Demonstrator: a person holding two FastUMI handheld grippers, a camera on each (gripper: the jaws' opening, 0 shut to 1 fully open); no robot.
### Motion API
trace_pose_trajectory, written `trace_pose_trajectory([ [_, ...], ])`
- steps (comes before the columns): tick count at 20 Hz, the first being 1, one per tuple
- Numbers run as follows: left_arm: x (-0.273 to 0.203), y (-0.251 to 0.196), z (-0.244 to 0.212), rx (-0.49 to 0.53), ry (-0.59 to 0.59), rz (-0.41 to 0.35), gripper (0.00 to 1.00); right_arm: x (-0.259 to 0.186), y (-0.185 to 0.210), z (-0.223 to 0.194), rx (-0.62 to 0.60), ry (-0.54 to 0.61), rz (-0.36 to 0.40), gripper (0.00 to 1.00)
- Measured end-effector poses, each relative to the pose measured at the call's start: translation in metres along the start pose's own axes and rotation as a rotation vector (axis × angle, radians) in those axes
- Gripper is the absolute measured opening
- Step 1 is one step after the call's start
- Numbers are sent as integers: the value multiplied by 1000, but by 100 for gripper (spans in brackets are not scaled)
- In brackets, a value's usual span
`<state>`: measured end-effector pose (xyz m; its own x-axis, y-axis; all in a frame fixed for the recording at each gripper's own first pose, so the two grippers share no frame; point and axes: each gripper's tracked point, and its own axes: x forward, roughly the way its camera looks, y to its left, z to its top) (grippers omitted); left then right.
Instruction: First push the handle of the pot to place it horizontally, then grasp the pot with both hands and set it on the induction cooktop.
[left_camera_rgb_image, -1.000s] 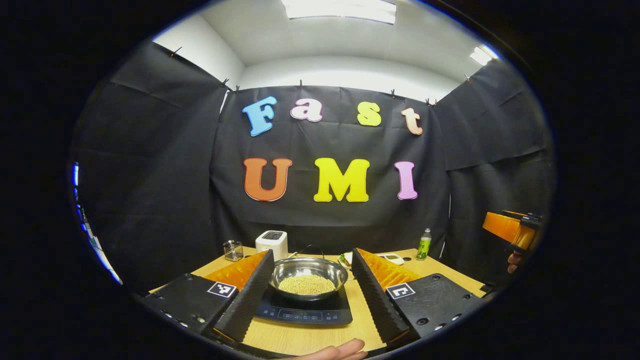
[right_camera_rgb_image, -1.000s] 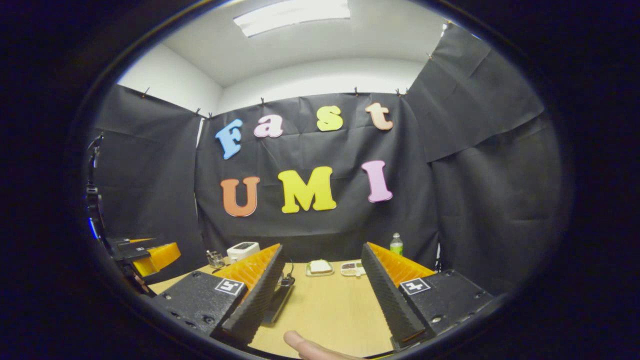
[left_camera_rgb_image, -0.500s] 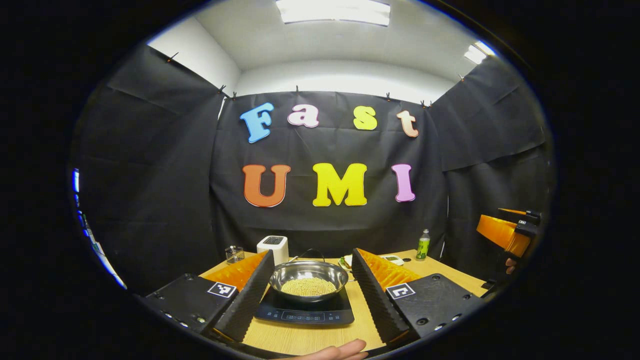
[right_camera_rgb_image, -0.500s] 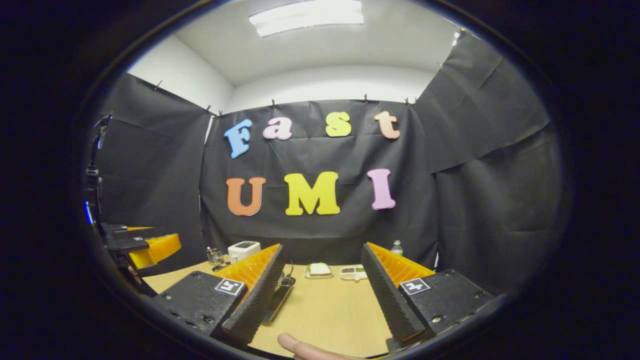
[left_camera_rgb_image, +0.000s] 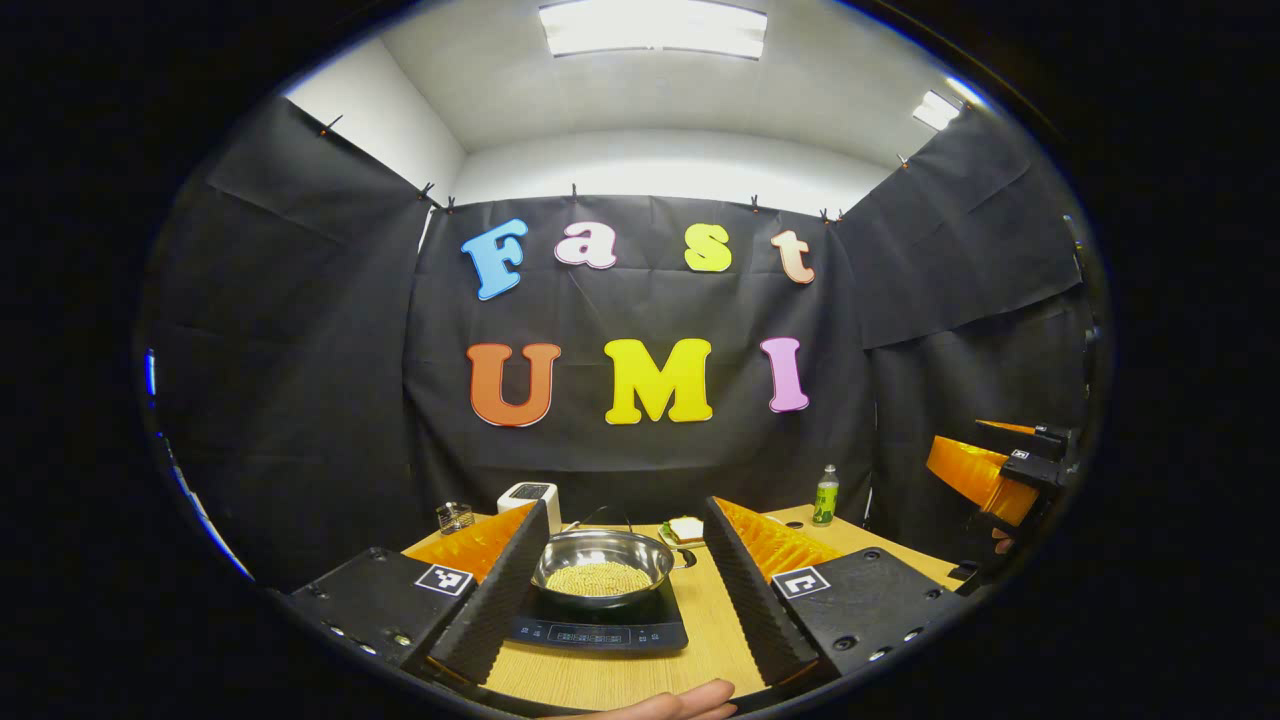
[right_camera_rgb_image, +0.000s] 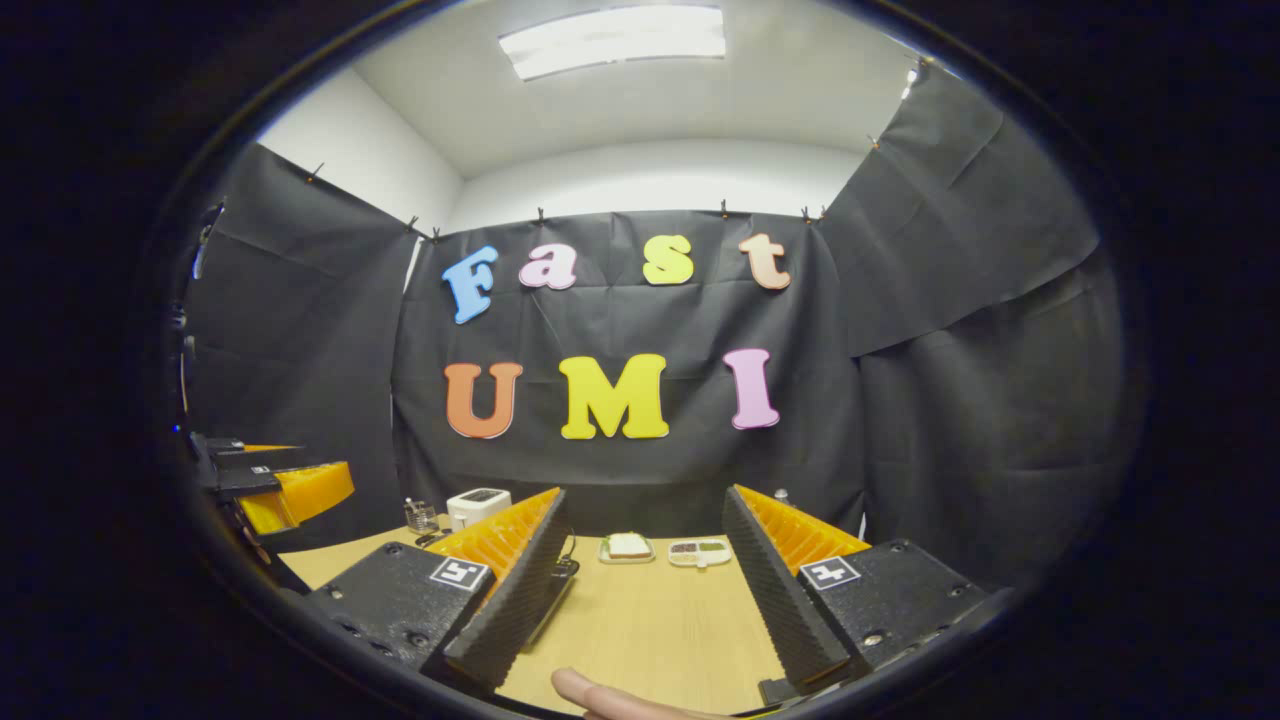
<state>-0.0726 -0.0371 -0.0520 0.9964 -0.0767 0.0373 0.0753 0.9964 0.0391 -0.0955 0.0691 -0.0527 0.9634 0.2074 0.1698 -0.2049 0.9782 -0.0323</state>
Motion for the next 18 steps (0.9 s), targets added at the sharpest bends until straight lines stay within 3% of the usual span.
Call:
trace_pose_trajectory([
  [18,4,6,-9,-3,28,27,93,6,-7,-19,63,31,9,95],
])
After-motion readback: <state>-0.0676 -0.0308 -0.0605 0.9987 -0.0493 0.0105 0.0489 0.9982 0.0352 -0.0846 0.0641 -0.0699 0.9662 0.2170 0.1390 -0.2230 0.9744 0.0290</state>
